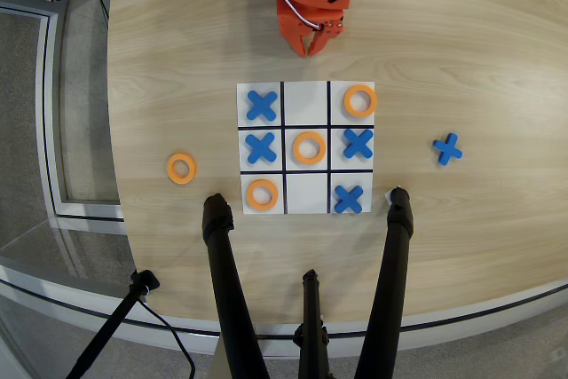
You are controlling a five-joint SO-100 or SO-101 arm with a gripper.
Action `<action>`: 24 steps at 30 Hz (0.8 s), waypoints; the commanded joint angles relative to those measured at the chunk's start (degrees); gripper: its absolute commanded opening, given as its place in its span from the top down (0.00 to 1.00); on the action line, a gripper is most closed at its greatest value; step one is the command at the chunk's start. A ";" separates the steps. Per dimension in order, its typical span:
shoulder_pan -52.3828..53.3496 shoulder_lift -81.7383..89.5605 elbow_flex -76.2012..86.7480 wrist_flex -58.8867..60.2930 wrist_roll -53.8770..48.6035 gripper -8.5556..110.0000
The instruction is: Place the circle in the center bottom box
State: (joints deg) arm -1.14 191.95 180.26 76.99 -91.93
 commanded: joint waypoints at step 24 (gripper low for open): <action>10.63 -35.95 -36.39 -5.71 6.68 0.74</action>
State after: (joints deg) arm 5.80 170.86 160.93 72.16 -86.48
